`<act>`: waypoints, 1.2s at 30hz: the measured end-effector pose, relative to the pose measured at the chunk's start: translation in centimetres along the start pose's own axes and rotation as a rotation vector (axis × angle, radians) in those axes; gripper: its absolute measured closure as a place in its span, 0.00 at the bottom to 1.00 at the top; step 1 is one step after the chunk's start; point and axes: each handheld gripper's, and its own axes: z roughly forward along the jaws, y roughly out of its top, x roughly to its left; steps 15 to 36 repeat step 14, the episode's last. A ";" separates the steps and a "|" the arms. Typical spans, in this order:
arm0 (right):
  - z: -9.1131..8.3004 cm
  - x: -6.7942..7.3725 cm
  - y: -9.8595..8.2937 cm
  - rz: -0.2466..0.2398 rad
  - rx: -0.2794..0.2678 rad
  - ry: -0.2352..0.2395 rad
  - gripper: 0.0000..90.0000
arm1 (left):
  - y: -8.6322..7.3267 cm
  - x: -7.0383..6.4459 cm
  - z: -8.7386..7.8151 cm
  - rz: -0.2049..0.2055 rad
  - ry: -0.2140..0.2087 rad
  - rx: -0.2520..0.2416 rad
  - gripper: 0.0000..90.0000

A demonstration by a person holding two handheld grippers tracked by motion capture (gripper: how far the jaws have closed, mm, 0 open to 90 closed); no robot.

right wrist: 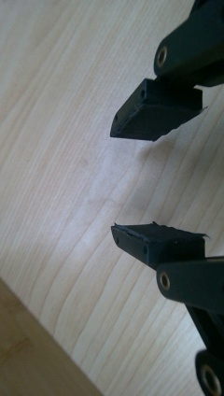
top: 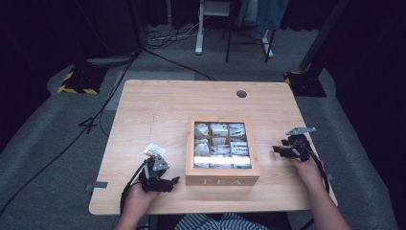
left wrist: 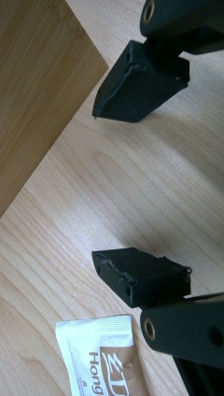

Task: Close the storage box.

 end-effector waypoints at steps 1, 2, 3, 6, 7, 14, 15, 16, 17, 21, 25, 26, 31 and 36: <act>0.2 -0.1 -0.1 0.007 0.009 -0.001 0.47 | 0.0 0.0 0.0 0.000 0.000 -0.001 0.30; 0.3 -0.3 -0.2 0.025 -0.004 0.006 0.47 | 0.0 0.0 0.0 0.002 0.004 -0.001 0.30; 0.4 -0.4 -0.2 0.047 -0.006 0.014 0.46 | 0.0 0.0 0.0 -0.001 0.005 -0.004 0.30; 0.7 -0.5 -0.7 0.058 -0.058 0.008 0.35 | 0.0 0.0 0.0 0.003 0.003 -0.003 0.30; 1.0 -0.6 -1.1 0.053 -0.102 0.007 0.28 | 0.0 0.0 0.0 0.000 0.001 -0.002 0.30; 1.4 -1.0 -1.5 0.056 -0.133 0.008 0.16 | 0.1 -0.3 -0.1 -0.025 -0.001 0.004 0.32; 1.4 -1.0 -1.5 0.056 -0.133 0.008 0.16 | 0.1 -0.3 -0.1 -0.025 -0.001 0.004 0.32; 1.4 -1.0 -1.5 0.056 -0.133 0.008 0.16 | 0.1 -0.3 -0.1 -0.025 -0.001 0.004 0.32; 1.4 -1.0 -1.5 0.056 -0.133 0.008 0.16 | 0.1 -0.3 -0.1 -0.025 -0.001 0.004 0.32; 1.4 -1.0 -1.5 0.056 -0.133 0.008 0.16 | 0.1 -0.3 -0.1 -0.025 -0.001 0.004 0.32; 1.4 -1.0 -1.5 0.056 -0.133 0.008 0.16 | 0.1 -0.3 -0.1 -0.025 -0.001 0.004 0.32; 1.4 -1.0 -1.5 0.056 -0.133 0.008 0.16 | 0.1 -0.3 -0.1 -0.025 -0.001 0.004 0.32; 1.4 -1.0 -1.5 0.056 -0.133 0.008 0.16 | 0.1 -0.3 -0.1 -0.025 -0.001 0.004 0.32; 1.4 -1.0 -1.5 0.056 -0.133 0.008 0.16 | 0.1 -0.3 -0.1 -0.025 -0.001 0.004 0.32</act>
